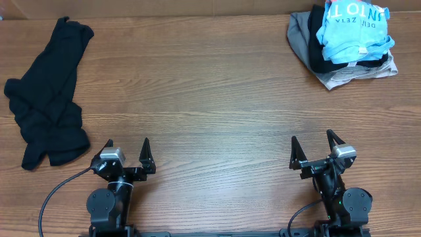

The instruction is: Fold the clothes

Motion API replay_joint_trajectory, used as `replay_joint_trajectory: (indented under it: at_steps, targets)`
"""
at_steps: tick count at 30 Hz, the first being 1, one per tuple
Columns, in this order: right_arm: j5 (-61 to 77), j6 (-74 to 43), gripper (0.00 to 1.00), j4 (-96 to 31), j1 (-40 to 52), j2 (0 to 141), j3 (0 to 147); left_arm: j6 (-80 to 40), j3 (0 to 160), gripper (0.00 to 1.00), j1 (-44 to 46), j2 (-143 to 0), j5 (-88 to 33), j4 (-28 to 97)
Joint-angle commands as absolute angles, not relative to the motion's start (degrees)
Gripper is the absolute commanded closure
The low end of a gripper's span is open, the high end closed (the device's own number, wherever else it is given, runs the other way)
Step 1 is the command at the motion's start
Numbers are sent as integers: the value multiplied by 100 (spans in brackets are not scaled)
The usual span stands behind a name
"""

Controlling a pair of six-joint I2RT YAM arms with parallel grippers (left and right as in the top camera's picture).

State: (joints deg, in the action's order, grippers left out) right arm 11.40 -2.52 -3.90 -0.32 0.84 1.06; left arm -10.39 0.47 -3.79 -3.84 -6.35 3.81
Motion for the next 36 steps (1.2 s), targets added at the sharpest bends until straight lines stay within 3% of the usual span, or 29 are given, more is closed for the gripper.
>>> replay_joint_trajectory:
  at_steps: [1,27,36]
  targets:
    - [993,-209,0,-353,-1,16,45,-1074,32,0,-410,-403,-574,403]
    - [1013,-211,0,279,-5,16,49,-1048,71,0,-412,-403,-556,384]
    - [1232,-213,0,558,-5,16,482,-1004,810,0,-412,-408,-552,738]
